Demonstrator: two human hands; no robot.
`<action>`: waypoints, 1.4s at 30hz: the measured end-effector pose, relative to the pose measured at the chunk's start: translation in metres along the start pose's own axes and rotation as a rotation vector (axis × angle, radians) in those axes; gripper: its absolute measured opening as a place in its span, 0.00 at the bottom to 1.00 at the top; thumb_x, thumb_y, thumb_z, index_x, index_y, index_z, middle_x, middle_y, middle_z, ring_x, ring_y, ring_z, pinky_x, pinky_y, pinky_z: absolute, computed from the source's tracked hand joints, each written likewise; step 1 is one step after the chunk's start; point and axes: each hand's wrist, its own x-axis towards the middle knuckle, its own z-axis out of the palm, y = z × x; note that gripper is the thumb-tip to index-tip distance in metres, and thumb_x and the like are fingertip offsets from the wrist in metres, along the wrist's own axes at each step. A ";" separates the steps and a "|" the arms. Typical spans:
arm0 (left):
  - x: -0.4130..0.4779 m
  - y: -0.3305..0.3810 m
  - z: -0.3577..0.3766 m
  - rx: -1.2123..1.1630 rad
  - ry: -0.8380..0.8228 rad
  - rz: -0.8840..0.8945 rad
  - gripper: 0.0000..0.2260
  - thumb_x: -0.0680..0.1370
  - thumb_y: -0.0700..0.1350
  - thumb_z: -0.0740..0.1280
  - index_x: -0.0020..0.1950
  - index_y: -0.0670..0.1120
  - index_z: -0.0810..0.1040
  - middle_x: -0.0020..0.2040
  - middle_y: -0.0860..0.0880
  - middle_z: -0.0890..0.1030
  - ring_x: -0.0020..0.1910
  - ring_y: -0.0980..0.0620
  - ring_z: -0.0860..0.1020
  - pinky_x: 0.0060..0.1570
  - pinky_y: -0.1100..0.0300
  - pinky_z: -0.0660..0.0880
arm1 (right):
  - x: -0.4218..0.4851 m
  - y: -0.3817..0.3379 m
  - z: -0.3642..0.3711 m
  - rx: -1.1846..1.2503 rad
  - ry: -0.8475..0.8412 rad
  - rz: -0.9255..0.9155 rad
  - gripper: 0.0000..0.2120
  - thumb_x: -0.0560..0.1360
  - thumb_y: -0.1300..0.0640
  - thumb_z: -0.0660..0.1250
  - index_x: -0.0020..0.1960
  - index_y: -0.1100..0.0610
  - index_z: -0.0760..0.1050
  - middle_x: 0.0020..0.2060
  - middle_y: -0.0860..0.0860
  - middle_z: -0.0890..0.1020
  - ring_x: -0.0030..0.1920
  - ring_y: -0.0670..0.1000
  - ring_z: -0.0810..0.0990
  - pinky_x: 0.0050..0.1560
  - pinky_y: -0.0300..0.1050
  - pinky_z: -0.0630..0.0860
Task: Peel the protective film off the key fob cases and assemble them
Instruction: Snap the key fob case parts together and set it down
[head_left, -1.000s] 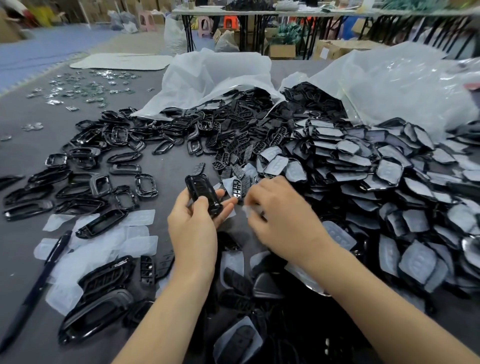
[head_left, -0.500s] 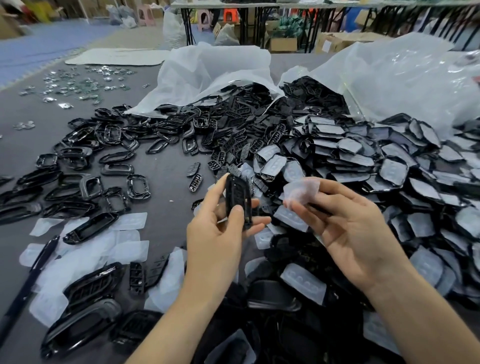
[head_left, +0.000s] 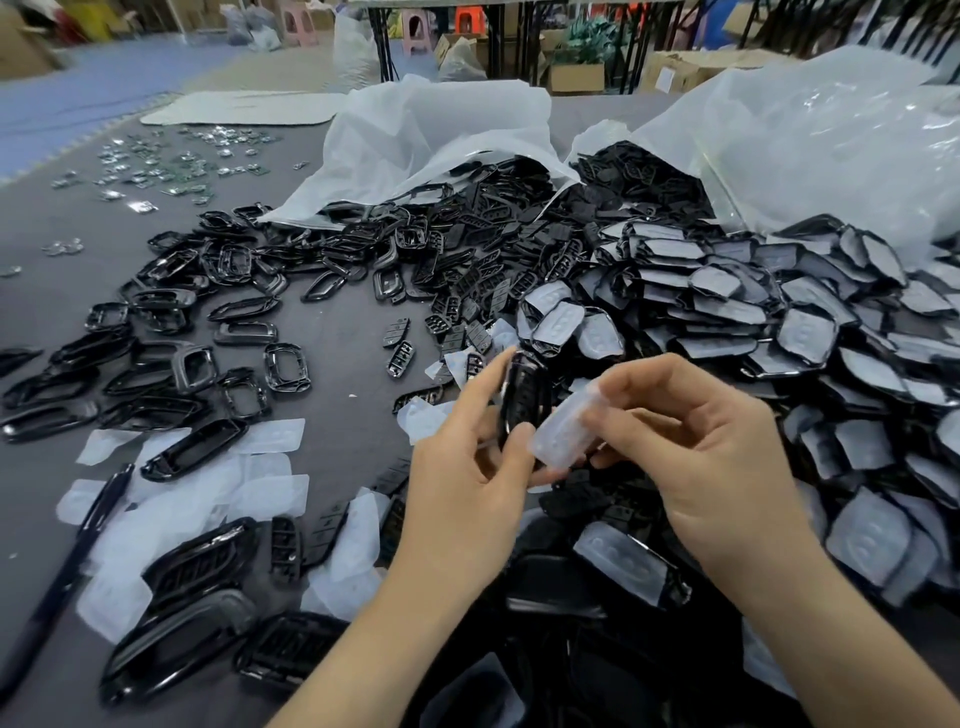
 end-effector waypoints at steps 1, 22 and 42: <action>-0.001 0.000 0.001 0.035 -0.018 0.022 0.23 0.79 0.38 0.65 0.66 0.64 0.70 0.46 0.35 0.79 0.41 0.39 0.81 0.40 0.61 0.81 | -0.001 0.002 0.001 -0.056 0.014 -0.041 0.05 0.68 0.61 0.72 0.38 0.51 0.80 0.33 0.48 0.83 0.32 0.43 0.81 0.34 0.32 0.77; -0.005 0.002 0.006 0.313 -0.129 0.325 0.20 0.78 0.39 0.63 0.67 0.55 0.69 0.47 0.71 0.78 0.44 0.72 0.79 0.43 0.78 0.71 | -0.001 0.010 -0.001 -0.239 0.112 -0.157 0.15 0.68 0.65 0.75 0.39 0.46 0.75 0.35 0.46 0.80 0.34 0.43 0.78 0.37 0.33 0.75; -0.005 0.014 0.005 -0.422 -0.403 -0.271 0.15 0.76 0.38 0.65 0.58 0.53 0.78 0.47 0.47 0.84 0.39 0.45 0.84 0.41 0.61 0.80 | 0.007 0.005 -0.013 0.160 -0.065 0.311 0.13 0.68 0.70 0.68 0.37 0.52 0.79 0.31 0.50 0.79 0.28 0.49 0.77 0.22 0.40 0.72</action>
